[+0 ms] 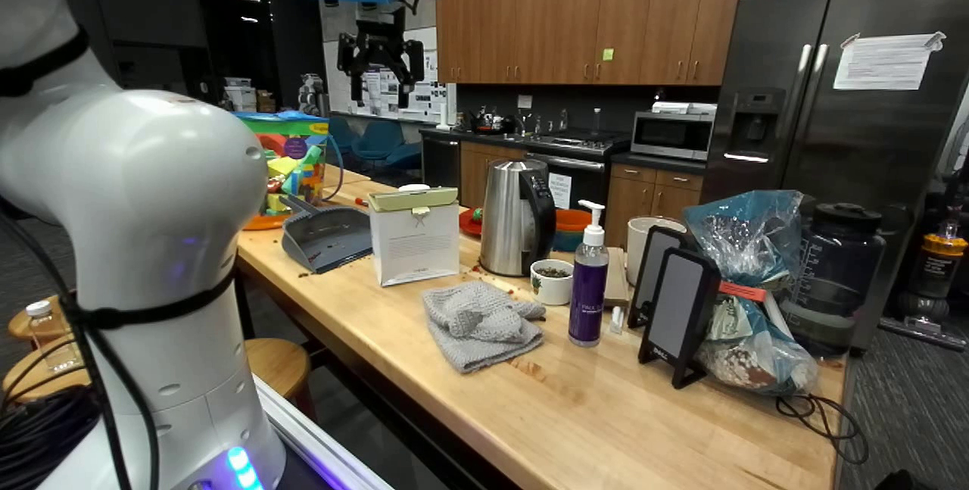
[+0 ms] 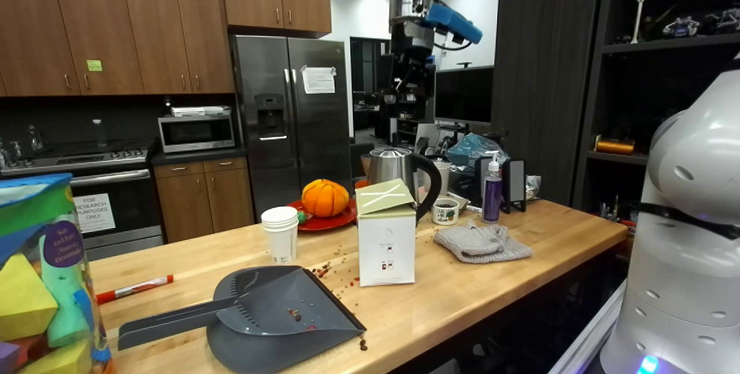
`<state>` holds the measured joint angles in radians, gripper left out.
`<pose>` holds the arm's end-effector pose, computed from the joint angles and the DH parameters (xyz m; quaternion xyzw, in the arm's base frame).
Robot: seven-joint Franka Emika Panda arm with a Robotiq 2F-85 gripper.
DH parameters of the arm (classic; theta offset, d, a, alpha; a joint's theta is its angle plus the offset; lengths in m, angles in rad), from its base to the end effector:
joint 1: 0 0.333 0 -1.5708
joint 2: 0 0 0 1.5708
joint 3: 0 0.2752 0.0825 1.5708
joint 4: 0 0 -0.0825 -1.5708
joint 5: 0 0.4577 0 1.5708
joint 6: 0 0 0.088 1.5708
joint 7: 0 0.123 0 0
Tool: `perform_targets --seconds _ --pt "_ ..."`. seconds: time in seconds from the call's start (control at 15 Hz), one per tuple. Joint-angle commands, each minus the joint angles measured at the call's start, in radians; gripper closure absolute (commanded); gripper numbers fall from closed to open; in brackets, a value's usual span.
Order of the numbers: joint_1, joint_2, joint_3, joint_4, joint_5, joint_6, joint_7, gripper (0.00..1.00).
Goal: Open the box
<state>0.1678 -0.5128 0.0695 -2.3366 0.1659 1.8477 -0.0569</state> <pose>0.4748 0.1307 0.4579 -0.9906 -0.1205 -0.0063 0.0637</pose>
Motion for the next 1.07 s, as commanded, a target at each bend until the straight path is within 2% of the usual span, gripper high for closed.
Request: perform_targets --seconds 0.0,0.2,0.47,0.73,1.0 --pt "0.017 -0.029 0.000 -0.045 -0.007 0.102 -0.133 0.00" --pt "0.031 -0.028 0.001 -0.104 0.013 0.242 -0.188 0.00" --pt "0.018 -0.032 0.031 -0.197 0.012 0.363 -0.048 0.00" --pt "-0.019 -0.086 0.116 -0.278 -0.032 0.437 0.213 0.00" --pt "-0.065 -0.125 0.205 -0.323 -0.077 0.421 0.470 0.00"
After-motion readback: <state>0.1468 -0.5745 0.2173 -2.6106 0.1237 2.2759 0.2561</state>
